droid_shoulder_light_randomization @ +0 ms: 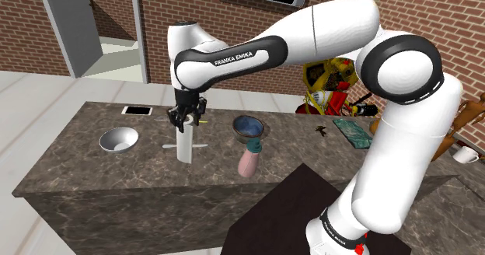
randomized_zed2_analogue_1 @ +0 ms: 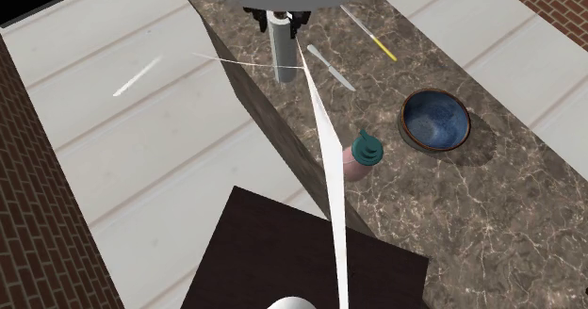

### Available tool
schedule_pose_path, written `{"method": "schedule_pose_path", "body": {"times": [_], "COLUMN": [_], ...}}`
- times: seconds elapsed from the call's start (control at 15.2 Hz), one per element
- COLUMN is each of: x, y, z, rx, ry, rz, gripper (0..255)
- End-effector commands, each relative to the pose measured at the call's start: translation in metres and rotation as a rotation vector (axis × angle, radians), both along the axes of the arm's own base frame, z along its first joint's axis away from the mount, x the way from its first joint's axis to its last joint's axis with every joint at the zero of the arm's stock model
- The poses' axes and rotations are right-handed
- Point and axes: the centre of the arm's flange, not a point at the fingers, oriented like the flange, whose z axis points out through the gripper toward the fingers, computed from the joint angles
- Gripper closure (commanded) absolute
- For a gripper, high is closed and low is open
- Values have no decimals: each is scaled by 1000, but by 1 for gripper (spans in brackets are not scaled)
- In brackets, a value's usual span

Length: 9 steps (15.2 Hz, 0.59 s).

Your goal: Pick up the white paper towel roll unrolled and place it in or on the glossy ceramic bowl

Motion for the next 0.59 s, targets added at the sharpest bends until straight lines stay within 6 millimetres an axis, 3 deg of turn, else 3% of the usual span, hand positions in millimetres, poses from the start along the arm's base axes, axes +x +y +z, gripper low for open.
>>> {"method": "schedule_pose_path", "body": {"times": [0.0,0.4,0.53], "x": [-1,-1,1], "y": [0,0,-26], "z": [10,39,45], "rx": [0,0,0], "ry": [0,0,0], "rz": [0,0,0], "gripper": [255,255,255]}}
